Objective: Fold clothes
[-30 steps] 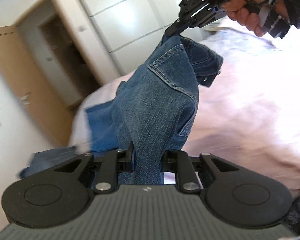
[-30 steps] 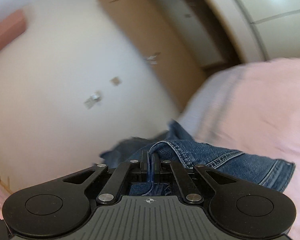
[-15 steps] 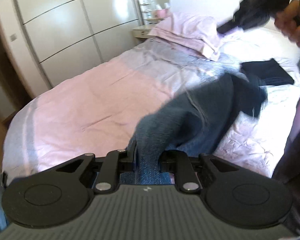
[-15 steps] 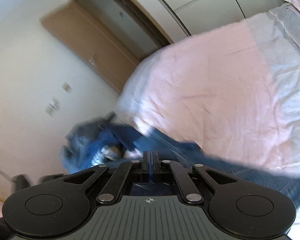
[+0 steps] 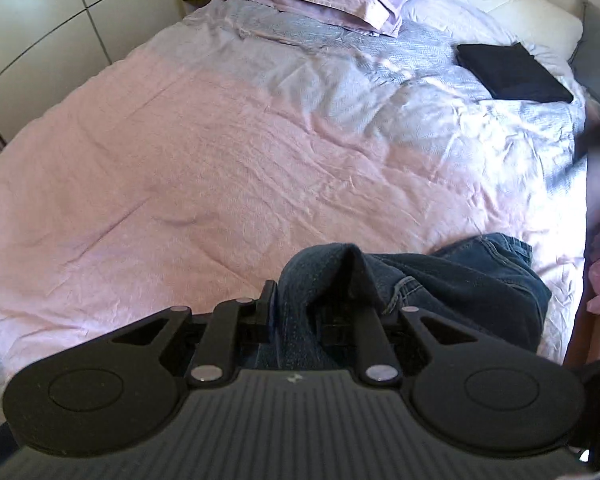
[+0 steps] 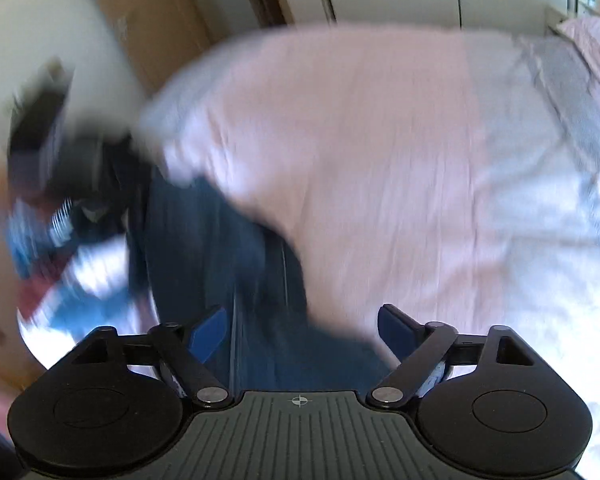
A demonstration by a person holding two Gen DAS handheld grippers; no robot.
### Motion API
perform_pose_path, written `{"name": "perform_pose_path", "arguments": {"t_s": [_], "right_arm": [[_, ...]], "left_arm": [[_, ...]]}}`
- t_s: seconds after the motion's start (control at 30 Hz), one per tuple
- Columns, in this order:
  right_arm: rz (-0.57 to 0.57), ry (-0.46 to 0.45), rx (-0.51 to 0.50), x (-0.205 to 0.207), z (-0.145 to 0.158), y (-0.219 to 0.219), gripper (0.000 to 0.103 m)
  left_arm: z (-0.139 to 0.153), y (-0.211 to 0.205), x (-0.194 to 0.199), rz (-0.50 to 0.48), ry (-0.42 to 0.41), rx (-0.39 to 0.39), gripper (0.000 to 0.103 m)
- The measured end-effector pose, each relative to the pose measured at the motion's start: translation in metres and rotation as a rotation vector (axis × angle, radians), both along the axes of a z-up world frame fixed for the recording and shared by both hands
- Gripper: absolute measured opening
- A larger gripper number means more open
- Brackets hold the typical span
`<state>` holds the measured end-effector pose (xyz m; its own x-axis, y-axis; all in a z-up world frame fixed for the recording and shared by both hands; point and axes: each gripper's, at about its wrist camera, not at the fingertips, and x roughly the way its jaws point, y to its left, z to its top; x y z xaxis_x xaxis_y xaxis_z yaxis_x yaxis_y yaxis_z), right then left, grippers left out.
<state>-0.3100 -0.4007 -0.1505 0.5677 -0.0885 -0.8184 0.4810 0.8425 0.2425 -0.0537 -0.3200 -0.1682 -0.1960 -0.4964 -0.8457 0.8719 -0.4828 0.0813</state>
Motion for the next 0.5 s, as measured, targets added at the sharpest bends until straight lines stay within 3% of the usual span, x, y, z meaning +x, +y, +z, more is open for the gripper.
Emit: {"name": "perform_pose_path", "arguments": {"t_s": [0.17, 0.27, 0.33, 0.37, 0.4, 0.5], "right_arm": [[0.189, 0.178, -0.135, 0.005, -0.097, 0.080, 0.086], [0.244, 0.215, -0.260, 0.026, -0.137, 0.102, 0.086], [0.190, 0.213, -0.254, 0.033, -0.144, 0.096, 0.069], [0.140, 0.204, -0.218, 0.031, -0.139, 0.087, 0.040], [0.084, 0.188, -0.175, 0.026, -0.131, 0.078, 0.028], [-0.100, 0.083, -0.020, -0.008, -0.090, 0.043, 0.020]], "left_arm": [[-0.017, -0.038, 0.023, -0.002, 0.073, 0.063, 0.015], [-0.019, -0.049, 0.030, -0.047, 0.064, 0.086, 0.015], [-0.013, -0.055, 0.033, -0.073, 0.057, 0.091, 0.015], [-0.010, -0.059, 0.033, -0.087, 0.057, 0.086, 0.014], [-0.004, -0.066, 0.031, -0.099, 0.059, 0.076, 0.014], [0.021, -0.095, 0.027, -0.107, 0.103, 0.050, 0.014]]}}
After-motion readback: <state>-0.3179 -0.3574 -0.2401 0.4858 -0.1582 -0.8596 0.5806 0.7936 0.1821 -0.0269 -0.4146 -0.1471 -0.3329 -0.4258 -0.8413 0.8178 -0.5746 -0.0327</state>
